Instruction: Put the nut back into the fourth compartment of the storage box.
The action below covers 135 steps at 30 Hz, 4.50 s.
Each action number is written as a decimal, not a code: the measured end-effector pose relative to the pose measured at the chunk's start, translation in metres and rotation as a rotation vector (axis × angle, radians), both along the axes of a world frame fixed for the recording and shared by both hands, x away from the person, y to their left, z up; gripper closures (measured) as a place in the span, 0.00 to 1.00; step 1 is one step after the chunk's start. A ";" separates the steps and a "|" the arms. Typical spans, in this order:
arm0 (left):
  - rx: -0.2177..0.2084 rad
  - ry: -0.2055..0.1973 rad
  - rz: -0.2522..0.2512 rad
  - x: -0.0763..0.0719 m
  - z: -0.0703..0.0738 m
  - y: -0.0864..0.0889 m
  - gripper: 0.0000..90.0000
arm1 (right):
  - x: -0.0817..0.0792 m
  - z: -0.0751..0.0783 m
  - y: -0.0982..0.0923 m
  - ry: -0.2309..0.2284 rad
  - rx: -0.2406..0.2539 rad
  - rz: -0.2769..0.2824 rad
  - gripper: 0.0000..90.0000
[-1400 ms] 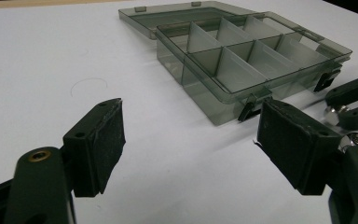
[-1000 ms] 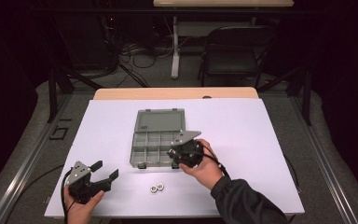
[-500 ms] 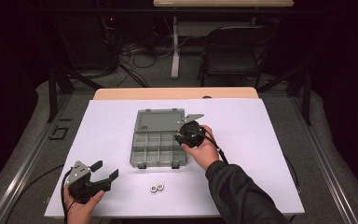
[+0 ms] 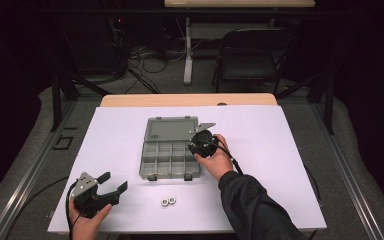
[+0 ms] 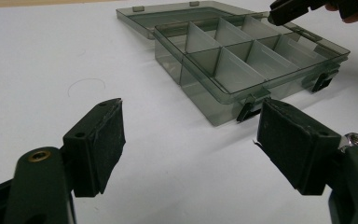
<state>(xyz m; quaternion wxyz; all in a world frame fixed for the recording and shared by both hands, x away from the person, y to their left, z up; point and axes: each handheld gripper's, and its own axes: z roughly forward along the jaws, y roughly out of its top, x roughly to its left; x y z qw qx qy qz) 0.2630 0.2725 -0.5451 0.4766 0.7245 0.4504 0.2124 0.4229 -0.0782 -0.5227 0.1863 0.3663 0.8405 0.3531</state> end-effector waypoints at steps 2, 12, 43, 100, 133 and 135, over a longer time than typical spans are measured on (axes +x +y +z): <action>-0.002 0.001 0.001 0.000 0.000 0.000 0.26 | 0.000 -0.001 0.001 -0.009 -0.017 0.001 0.75; -0.007 -0.001 0.005 0.000 0.000 0.000 0.26 | -0.011 0.011 -0.002 -0.050 -0.020 0.020 0.50; -0.001 0.003 0.009 0.000 -0.001 0.000 0.26 | -0.112 0.005 -0.015 -0.049 0.125 0.221 0.47; 0.001 0.003 0.007 0.000 -0.001 -0.001 0.26 | -0.131 -0.040 0.036 0.104 0.096 0.437 0.78; -0.001 0.002 0.008 0.000 -0.001 -0.001 0.26 | -0.068 0.053 0.002 0.062 0.060 0.265 0.78; 0.000 0.002 0.008 0.000 -0.001 -0.001 0.26 | -0.058 0.054 0.002 0.062 0.058 0.239 0.78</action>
